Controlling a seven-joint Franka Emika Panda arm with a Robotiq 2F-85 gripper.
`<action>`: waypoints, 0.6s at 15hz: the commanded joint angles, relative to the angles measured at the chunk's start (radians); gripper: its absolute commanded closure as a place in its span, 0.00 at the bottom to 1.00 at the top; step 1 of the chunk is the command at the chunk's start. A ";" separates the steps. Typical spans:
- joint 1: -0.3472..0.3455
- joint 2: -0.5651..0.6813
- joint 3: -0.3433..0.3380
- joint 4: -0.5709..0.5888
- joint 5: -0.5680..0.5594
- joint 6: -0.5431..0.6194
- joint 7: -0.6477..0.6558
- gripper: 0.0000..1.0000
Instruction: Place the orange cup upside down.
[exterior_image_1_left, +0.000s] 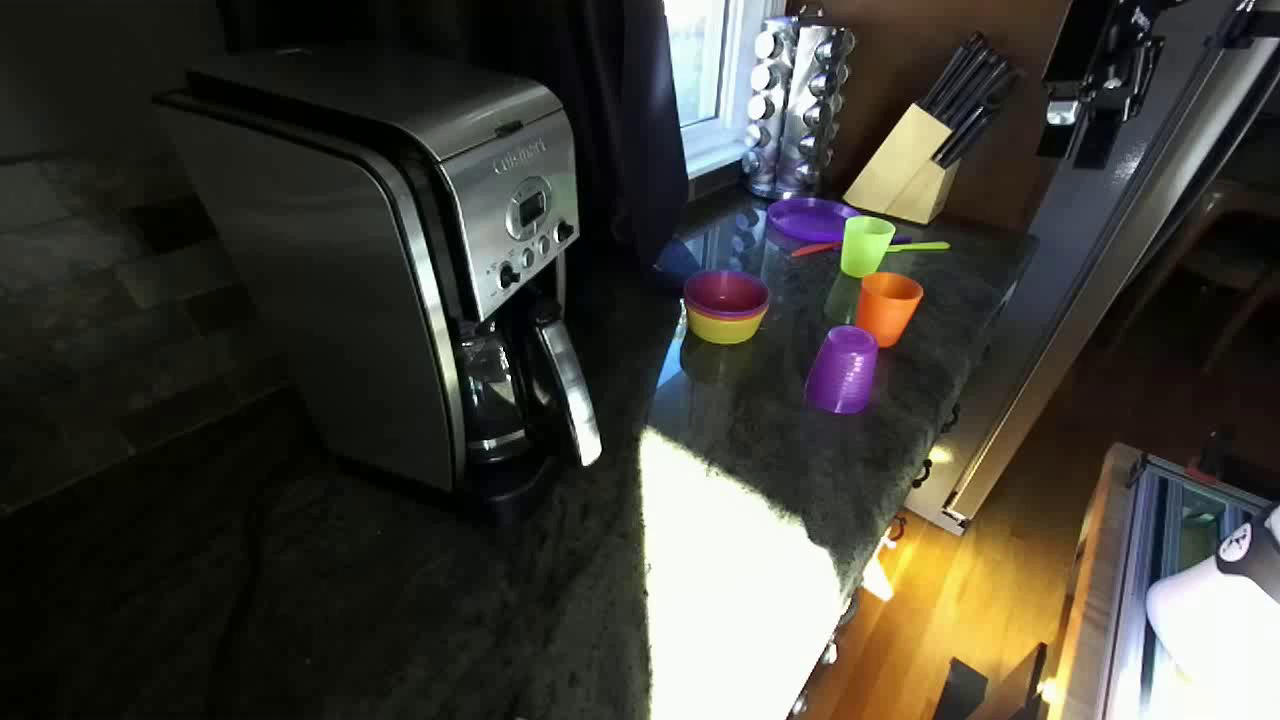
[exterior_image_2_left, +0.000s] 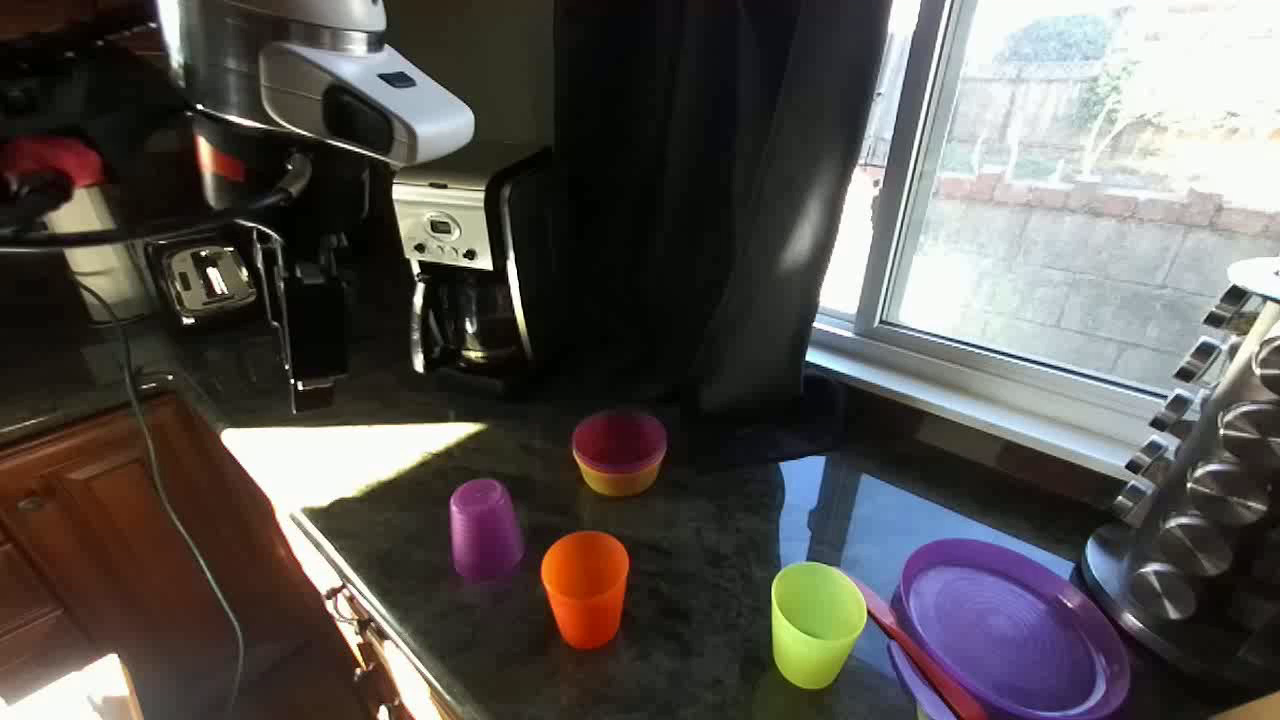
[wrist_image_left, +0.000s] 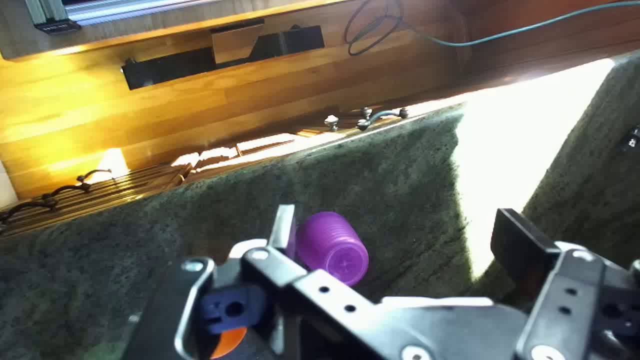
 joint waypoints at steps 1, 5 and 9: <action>-0.025 0.004 0.018 0.003 0.011 -0.004 -0.013 0.00; -0.059 0.098 0.000 0.056 0.045 -0.036 0.074 0.00; -0.123 0.274 -0.078 0.130 0.053 -0.020 0.071 0.00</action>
